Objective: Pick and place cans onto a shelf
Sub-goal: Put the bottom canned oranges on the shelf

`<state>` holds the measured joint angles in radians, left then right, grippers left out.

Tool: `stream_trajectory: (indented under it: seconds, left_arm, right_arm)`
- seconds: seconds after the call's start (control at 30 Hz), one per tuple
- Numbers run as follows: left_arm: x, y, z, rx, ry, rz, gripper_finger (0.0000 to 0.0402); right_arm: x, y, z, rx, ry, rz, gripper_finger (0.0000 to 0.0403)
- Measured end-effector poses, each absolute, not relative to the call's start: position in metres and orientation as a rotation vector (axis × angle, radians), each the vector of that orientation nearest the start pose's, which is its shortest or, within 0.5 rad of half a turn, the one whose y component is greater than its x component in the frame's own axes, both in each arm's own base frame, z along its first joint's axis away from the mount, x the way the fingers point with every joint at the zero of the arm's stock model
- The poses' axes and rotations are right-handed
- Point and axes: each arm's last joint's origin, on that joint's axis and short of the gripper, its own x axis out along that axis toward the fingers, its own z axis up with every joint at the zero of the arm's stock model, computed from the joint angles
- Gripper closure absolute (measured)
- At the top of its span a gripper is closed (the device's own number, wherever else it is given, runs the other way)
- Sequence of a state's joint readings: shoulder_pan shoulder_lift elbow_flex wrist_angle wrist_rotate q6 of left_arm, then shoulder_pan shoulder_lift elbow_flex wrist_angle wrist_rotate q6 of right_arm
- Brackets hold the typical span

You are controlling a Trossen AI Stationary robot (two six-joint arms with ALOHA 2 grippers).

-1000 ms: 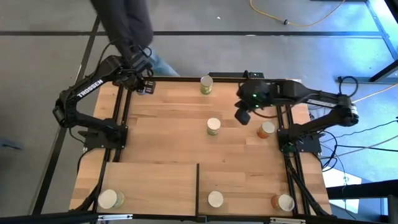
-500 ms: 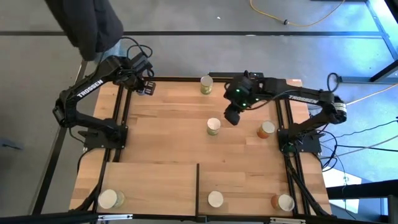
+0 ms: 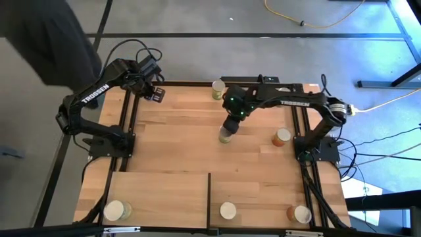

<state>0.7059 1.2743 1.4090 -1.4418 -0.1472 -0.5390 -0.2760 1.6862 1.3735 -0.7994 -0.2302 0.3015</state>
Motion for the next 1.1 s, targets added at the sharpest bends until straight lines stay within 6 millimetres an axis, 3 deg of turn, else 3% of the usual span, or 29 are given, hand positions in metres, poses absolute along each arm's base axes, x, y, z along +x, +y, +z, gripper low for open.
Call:
stream_trajectory:
  seconds: [0.7,1.1]
  left_arm:
    - [0.152,0.135,0.355,-0.807,1.082,1.063,0.0353]
    - [0.152,0.135,0.355,-0.777,1.099,1.04,0.0353]
  right_arm:
    - [0.342,-0.093,0.225,0.385,1.237,-0.237,0.0312]
    - [0.342,-0.097,0.222,0.391,1.241,-0.223,0.0312]
